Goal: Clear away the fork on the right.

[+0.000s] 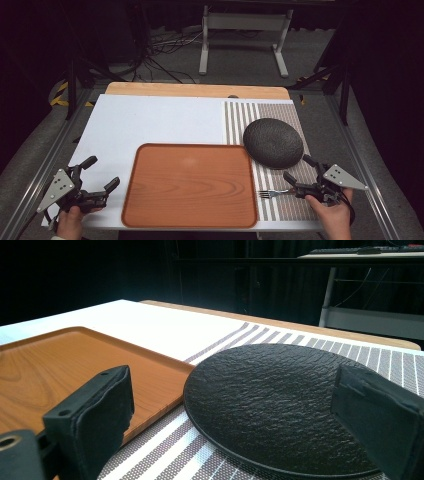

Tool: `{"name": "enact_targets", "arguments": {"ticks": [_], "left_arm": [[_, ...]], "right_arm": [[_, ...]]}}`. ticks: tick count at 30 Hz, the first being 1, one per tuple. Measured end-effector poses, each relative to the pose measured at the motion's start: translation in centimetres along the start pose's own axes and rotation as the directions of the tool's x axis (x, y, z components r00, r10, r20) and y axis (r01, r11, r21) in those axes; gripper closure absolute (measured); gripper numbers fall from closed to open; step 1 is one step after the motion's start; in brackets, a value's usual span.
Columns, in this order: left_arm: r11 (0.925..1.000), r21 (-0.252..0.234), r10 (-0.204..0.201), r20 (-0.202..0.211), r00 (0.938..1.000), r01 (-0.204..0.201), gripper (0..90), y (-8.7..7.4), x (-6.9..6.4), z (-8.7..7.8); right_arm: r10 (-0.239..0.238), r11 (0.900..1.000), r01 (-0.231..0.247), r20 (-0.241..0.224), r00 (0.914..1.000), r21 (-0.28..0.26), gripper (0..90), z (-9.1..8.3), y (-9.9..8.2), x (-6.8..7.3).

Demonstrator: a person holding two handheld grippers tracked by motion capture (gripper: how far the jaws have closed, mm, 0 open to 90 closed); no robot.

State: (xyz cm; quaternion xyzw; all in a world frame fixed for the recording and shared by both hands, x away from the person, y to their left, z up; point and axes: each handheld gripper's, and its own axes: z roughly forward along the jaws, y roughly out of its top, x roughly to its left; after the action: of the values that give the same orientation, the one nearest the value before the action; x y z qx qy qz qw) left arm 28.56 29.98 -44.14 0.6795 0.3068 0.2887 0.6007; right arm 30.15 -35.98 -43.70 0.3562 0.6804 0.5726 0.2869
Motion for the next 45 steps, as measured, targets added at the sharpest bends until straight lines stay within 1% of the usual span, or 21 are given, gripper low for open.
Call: {"name": "enact_targets", "arguments": {"ticks": [4,5,8,11,17,20,26,29,31,35,37,39,42,45], "left_arm": [[1.0,0.004,-0.004,0.001,1.0,0.004,1.6,0.0,0.1,-0.1],[1.0,-0.003,-0.008,-0.002,1.0,0.008,1.7,0.0,0.1,0.0],[1.0,0.003,-0.004,0.003,1.0,0.004,1.6,0.0,0.1,0.0],[1.0,-0.002,-0.008,0.003,1.0,0.008,1.6,0.0,0.1,0.1],[1.0,0.003,0.005,0.015,0.9999,-0.005,1.6,0.0,0.1,0.0],[1.0,-0.001,-0.007,0.011,0.9999,0.007,1.6,0.0,0.1,0.1],[1.0,0.005,-0.004,0.02,0.9998,0.004,1.6,0.0,0.1,0.2],[1.0,0.003,-0.007,0.016,0.9999,0.007,1.7,0.0,0.2,0.1],[1.0,0.002,-0.008,0.013,0.9999,0.008,1.6,0.0,0.2,0.1],[1.0,0.005,-0.008,0.014,0.9999,0.008,1.6,0.0,0.2,0.2],[0.9999,0.007,-0.008,0.014,0.9999,0.008,1.6,0.0,0.2,0.2],[1.0,0.006,-0.007,0.014,0.9999,0.007,1.6,0.0,0.1,0.2],[1.0,0.006,-0.006,0.015,0.9999,0.006,1.6,0.0,0.1,0.2],[0.9999,0.008,-0.009,0.018,0.9998,0.009,1.6,0.0,0.2,0.2]], "right_arm": [[-0.007,1.0,0.007,-0.005,1.0,-0.004,4.8,0.0,0.1,0.0],[-0.007,1.0,0.007,-0.004,1.0,-0.003,4.8,0.0,0.1,0.0],[-0.004,1.0,0.004,-0.008,1.0,0.0,4.8,0.0,0.1,0.1],[-0.006,1.0,0.006,-0.009,0.9999,0.002,4.8,0.0,0.0,0.1],[-0.008,1.0,0.008,-0.011,0.9999,0.004,4.8,-0.1,0.1,0.1],[-0.008,0.9999,0.008,-0.011,0.9999,0.007,4.8,0.0,0.0,0.1],[-0.009,0.9998,0.009,-0.015,0.9999,0.016,4.8,-0.1,0.0,0.2],[-0.007,0.9998,0.007,-0.023,0.9997,0.021,4.8,0.1,0.0,0.3],[-0.014,0.9995,0.014,-0.029,0.9995,0.027,4.8,0.3,0.2,0.2],[-0.008,0.9997,0.009,-0.042,0.9991,0.021,4.8,0.8,0.7,0.1],[-0.017,0.9993,0.018,-0.057,0.9983,0.034,4.9,1.4,1.3,0.0],[-0.016,0.999,0.019,-0.06,0.998,0.04,4.9,1.6,1.5,0.0],[-0.03,0.9978,0.035,-0.075,0.9967,0.057,4.9,2.2,2.1,0.0],[-0.051,0.994,0.06,-0.09,0.9946,0.092,4.9,2.7,2.6,0.0]]}}
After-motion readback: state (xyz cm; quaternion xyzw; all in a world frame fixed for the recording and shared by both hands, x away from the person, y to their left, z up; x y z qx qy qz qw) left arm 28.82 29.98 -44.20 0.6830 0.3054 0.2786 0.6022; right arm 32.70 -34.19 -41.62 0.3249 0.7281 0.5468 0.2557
